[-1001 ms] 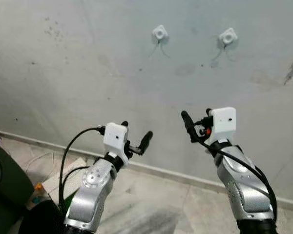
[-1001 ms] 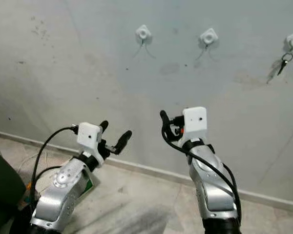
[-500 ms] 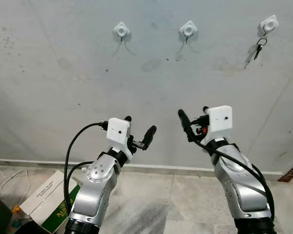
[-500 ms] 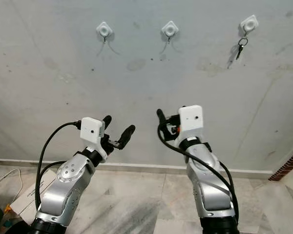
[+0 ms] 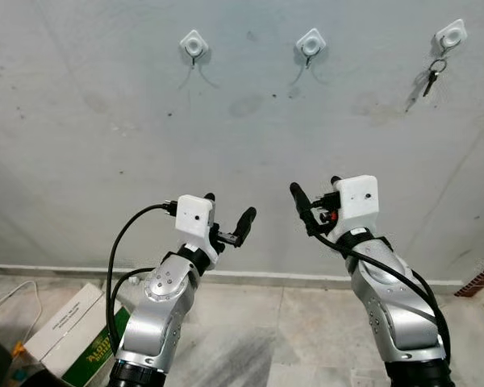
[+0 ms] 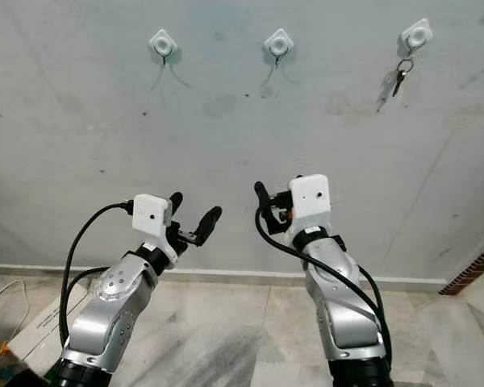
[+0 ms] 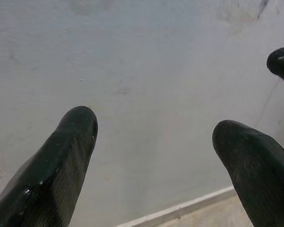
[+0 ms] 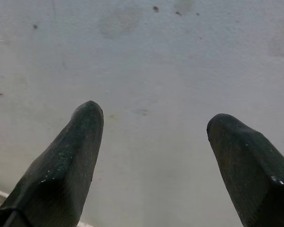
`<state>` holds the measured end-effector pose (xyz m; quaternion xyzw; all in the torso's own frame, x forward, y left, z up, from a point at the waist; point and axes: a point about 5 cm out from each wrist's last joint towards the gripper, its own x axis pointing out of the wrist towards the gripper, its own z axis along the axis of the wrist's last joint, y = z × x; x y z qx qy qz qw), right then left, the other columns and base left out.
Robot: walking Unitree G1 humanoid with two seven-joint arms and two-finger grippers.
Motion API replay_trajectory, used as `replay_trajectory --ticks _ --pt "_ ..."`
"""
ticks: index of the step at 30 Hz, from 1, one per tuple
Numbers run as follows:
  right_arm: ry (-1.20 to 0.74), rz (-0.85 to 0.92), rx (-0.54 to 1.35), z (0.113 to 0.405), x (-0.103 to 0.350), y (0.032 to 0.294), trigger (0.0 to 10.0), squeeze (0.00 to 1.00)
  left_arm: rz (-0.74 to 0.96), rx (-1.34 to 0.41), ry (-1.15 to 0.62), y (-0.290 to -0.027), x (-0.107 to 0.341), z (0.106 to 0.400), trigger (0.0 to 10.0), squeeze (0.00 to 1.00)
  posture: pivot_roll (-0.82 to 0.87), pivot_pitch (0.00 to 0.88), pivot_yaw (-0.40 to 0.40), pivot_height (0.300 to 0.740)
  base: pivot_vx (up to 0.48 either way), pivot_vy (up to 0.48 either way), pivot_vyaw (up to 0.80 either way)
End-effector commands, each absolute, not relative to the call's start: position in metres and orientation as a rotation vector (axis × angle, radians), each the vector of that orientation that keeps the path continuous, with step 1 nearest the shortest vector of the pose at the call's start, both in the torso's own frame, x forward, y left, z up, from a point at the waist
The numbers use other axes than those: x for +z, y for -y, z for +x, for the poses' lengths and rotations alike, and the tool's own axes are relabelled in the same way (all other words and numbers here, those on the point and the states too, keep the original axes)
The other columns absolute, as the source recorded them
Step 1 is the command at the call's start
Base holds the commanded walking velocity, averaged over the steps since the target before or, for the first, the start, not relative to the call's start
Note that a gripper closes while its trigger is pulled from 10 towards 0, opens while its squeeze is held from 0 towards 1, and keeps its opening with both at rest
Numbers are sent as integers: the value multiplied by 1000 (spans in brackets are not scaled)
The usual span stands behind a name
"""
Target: Hang keys on a hook
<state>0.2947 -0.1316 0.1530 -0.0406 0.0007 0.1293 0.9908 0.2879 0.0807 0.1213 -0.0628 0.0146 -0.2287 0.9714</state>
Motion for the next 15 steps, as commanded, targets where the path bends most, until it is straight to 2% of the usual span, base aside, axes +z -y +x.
replay_trajectory --ticks 1,15 --pt "12 -87 264 295 156 130 10000 0 -113 -461 -27 -84 121 288 10000 0 -74 0 99 740 0 0 0" --pt "0 -106 263 294 153 131 10000 0 -105 -454 -32 -84 120 289 10000 0 -69 0 97 740 0 0 0"
